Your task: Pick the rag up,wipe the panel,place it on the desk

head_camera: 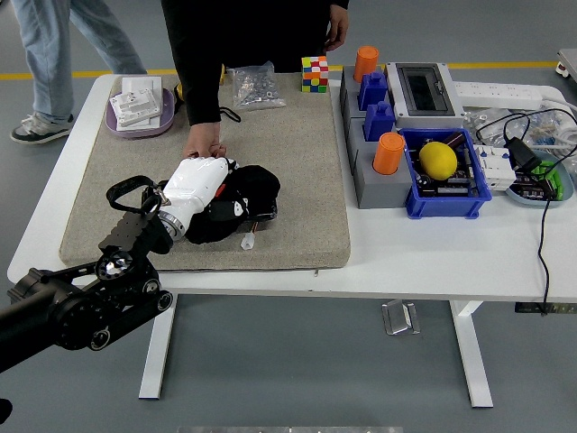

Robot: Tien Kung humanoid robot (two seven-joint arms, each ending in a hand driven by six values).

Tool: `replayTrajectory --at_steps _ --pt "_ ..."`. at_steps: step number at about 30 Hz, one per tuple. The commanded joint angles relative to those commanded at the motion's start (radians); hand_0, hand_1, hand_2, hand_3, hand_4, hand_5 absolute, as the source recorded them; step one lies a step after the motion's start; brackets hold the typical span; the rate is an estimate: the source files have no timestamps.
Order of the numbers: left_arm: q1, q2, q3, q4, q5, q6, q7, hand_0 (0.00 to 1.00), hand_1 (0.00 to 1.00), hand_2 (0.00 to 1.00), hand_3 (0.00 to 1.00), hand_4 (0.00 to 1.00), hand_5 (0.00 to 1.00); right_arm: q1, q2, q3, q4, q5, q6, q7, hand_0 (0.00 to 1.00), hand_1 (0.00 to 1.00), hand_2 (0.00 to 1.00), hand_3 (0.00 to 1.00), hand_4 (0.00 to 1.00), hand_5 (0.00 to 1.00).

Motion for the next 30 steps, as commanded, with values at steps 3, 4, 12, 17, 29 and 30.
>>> replayTrajectory --at_steps 3,4,12,17,29,30 --pt "0.006 0.006 -0.006 0.013 0.006 0.005 0.000 0.209 0.122 0.464 0.394 0.296 0.002 -0.002 0.001 0.004 0.000 -0.004 0.000 0.000 0.723 0.646 0.681 0.585 0.973 0.556" --pt "0.009 0.009 -0.009 0.017 0.005 0.005 0.000 0.209 0.122 0.464 0.394 0.296 0.002 -0.003 0.001 0.002 0.000 -0.001 0.000 0.001 0.723 0.646 0.681 0.585 0.973 0.556" --pt "0.012 0.030 -0.026 0.032 0.010 -0.004 0.006 0.209 0.122 0.464 0.394 0.299 0.002 -0.003 0.003 0.007 0.000 0.000 -0.001 0.003 0.723 0.647 0.681 0.585 0.973 0.556" --pt "0.017 0.037 -0.033 0.045 0.018 -0.004 0.005 0.210 0.122 0.463 0.394 0.301 0.002 -0.003 0.004 0.009 0.000 -0.001 -0.002 0.005 0.722 0.647 0.681 0.584 0.973 0.557" --pt "0.049 0.062 -0.105 0.077 0.024 -0.002 0.002 0.209 0.122 0.464 0.395 0.300 0.002 -0.006 0.008 0.018 0.000 -0.003 -0.004 0.007 0.723 0.647 0.681 0.584 0.973 0.556" --pt "0.051 0.063 -0.110 0.079 0.027 -0.001 0.001 0.209 0.122 0.464 0.395 0.300 0.002 -0.007 0.008 0.018 0.000 -0.002 -0.004 0.007 0.723 0.647 0.681 0.584 0.973 0.556"
